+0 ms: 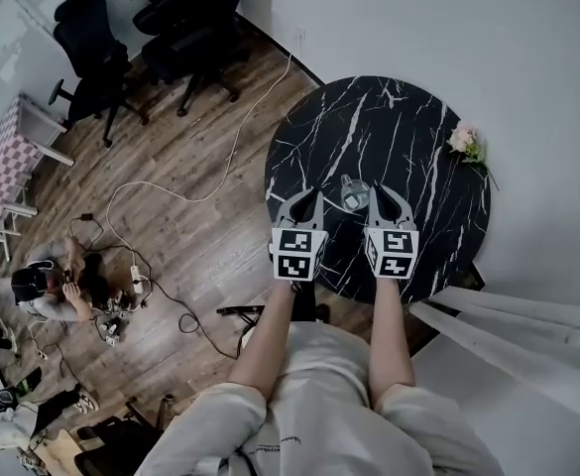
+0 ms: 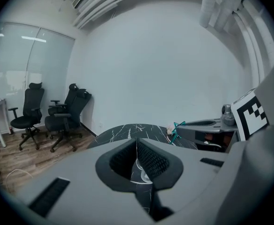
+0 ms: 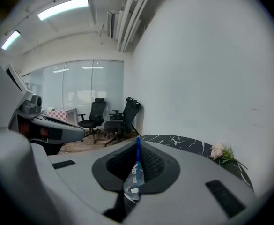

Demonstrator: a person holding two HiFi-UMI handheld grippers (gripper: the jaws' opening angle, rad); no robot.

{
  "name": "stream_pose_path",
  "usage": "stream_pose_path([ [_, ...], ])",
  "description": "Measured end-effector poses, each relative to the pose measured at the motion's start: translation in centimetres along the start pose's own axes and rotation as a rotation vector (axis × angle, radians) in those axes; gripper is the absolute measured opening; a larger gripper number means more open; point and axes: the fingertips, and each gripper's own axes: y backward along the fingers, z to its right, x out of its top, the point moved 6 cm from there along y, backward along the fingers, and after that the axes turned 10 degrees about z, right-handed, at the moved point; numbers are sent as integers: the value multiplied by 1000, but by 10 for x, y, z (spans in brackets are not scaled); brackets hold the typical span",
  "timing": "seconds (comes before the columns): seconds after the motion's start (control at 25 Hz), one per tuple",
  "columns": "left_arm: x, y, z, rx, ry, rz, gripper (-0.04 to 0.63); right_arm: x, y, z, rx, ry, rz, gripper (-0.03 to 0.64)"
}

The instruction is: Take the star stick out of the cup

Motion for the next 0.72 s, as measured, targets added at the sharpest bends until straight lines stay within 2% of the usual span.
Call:
stream_pose_path([
  [0.6, 6, 19, 14, 13, 3, 42, 24, 5, 23, -2, 11, -22, 26, 43],
  [0.72, 4, 20, 20, 8, -17, 38, 25, 5, 27, -2, 16, -25, 31, 43],
])
